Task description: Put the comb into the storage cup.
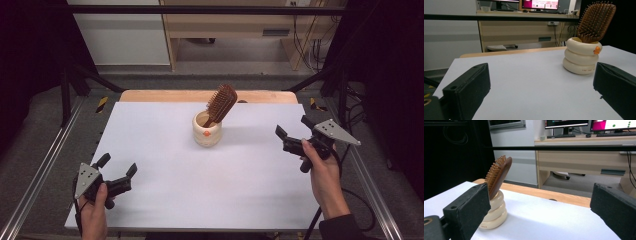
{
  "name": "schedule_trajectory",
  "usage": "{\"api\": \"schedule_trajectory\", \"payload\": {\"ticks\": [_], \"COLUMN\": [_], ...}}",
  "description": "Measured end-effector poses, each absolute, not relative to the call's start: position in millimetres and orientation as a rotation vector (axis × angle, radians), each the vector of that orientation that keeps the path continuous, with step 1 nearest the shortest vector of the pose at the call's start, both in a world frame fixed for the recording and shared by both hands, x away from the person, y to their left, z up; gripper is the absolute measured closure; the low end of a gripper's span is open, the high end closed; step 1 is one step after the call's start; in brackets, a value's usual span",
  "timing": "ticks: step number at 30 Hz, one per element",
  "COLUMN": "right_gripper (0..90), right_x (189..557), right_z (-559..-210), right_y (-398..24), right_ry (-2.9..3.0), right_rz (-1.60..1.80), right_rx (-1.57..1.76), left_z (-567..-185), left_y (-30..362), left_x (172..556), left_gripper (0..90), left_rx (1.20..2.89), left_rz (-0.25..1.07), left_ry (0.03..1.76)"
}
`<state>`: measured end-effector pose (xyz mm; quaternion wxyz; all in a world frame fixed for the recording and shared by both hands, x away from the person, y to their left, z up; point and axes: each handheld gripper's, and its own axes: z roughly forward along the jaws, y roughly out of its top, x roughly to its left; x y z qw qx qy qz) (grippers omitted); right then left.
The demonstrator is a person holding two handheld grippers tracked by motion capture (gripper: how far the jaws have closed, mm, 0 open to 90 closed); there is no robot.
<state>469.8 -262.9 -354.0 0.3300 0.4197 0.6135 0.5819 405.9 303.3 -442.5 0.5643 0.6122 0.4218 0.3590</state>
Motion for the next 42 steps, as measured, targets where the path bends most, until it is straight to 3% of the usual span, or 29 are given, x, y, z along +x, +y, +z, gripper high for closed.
{"api": "schedule_trajectory", "payload": {"ticks": [25,42], "right_gripper": [3.3,3.3], "right_x": [440,428], "right_z": [-392,-425], "right_y": [-294,-283], "right_ry": [1.576,1.649], "right_rz": [1.506,1.483], "right_rx": [1.161,1.161], "left_z": [-440,-438], "left_y": [304,301], "left_x": [404,398], "left_gripper": [1.1,1.1], "left_rx": [1.431,1.447], "left_rz": [0.823,0.798], "left_ry": [0.979,0.953]}}
